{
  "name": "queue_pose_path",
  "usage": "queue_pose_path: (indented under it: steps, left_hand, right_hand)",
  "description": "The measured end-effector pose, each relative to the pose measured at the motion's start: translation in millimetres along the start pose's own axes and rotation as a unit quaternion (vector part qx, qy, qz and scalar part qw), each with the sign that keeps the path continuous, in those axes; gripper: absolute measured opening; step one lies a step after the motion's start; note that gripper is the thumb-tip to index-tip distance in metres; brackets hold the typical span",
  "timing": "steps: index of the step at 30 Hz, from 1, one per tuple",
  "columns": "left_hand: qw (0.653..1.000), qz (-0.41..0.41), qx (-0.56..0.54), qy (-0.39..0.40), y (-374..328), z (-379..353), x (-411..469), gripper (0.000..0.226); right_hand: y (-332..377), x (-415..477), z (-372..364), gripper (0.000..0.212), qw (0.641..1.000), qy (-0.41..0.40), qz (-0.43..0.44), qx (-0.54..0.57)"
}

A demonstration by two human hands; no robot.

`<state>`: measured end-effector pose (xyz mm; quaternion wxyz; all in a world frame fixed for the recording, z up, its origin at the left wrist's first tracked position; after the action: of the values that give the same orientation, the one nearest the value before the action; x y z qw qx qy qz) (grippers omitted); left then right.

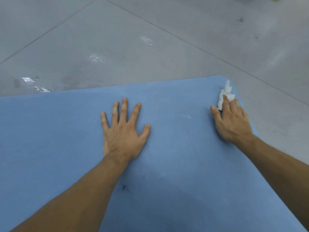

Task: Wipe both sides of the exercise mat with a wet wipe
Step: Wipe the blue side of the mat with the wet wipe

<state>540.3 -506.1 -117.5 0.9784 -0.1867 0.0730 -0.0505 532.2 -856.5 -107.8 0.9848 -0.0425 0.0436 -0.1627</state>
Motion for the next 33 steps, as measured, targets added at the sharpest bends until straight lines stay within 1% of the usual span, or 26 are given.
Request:
queue_pose_path:
  steps: [4, 7, 9, 12, 14, 18, 22, 27, 31, 33]
  left_hand:
    - [1.0, -0.001, -0.003, 0.0, 0, -1, 1, 0.079]
    - [1.0, 0.0, 0.001, -0.002, 0, -1, 1, 0.079]
    - [1.0, 0.0, 0.003, -0.003, 0, -1, 1, 0.079]
    - [1.0, 0.001, 0.004, -0.004, 0, -1, 1, 0.079]
    - [1.0, 0.001, 0.003, -0.002, -1, -1, 1, 0.079]
    - [1.0, 0.002, 0.001, -0.003, -1, 0, 1, 0.079]
    - [1.0, 0.001, -0.001, -0.005, -1, -1, 1, 0.078]
    - [1.0, -0.002, 0.003, -0.005, 0, -1, 2, 0.073]
    - [1.0, -0.002, -0.004, -0.01, 1, -2, 2, 0.067]
    - [1.0, 0.001, -0.005, -0.005, 1, -2, 3, 0.067]
  right_hand:
    - [-33, -5, -3, 0.101, 0.998, -0.004, -0.066, 0.016]
    - [-34, -9, -3, 0.103, 0.997, 0.004, -0.067, 0.04]
    - [-20, -12, -2, 0.103, 0.998, -0.002, -0.026, 0.059]
    - [17, -23, -1, 0.094, 0.995, -0.014, 0.076, 0.066]
    - [45, -33, -3, 0.091, 0.99, -0.007, 0.126, 0.065]
    - [86, -49, 2, 0.088, 0.981, 0.002, 0.181, 0.066]
    - [111, -63, 5, 0.085, 0.961, 0.015, 0.268, 0.071]
    - [137, -79, 13, 0.077, 0.94, 0.024, 0.332, 0.079]
    - [139, -92, 10, 0.074, 0.917, 0.018, 0.396, 0.041]
    - [125, -93, 10, 0.075, 0.916, 0.014, 0.401, 0.016]
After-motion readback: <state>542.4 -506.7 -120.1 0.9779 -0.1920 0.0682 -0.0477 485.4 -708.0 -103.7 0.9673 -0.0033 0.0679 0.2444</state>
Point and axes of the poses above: each hand's wrist, its own x-axis towards the middle knuckle, its own z-axis out of the back of the hand, y = z × x, the point moved 3 cm from there along x, towards the middle knuckle, and after that the axes turned 13 degrees about -x, right-handed, at the moved point
